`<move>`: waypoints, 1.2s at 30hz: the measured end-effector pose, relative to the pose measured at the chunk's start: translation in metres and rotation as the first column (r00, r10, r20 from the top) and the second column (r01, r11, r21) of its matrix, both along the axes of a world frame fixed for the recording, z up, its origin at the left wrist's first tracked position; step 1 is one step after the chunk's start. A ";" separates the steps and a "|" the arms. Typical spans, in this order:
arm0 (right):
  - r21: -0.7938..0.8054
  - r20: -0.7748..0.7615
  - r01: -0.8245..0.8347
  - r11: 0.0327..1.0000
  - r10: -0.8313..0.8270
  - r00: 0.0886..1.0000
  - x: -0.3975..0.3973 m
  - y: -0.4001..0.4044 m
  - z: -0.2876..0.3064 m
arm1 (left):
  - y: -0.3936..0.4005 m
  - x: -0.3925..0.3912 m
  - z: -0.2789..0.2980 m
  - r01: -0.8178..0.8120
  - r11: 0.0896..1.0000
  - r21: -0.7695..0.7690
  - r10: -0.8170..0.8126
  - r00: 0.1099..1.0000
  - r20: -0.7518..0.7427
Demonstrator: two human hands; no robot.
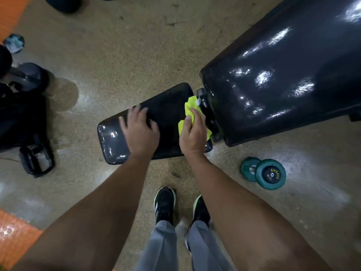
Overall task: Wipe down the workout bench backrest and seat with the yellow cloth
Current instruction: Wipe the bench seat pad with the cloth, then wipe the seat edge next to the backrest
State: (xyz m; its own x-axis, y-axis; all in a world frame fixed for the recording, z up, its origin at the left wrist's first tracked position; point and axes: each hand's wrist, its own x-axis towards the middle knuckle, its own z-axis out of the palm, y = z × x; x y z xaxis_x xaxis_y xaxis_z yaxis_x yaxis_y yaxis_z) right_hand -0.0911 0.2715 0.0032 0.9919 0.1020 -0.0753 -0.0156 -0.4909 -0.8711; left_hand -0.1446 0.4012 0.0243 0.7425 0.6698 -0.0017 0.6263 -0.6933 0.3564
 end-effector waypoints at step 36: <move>-0.497 -0.632 -0.250 0.831 -0.149 0.760 0.055 -0.416 -0.084 | -0.380 0.076 -0.103 0.129 0.675 -0.726 -0.392 0.896 -0.206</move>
State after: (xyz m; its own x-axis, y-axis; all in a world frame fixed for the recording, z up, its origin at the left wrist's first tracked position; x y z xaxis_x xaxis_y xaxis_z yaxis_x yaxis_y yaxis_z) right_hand -0.0360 -0.1446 -0.0811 0.6835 -0.1036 -0.7225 -0.4115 -0.8723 -0.2643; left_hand -0.0690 0.0207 -0.0788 0.7510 0.1601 -0.6405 0.6234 -0.4915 0.6081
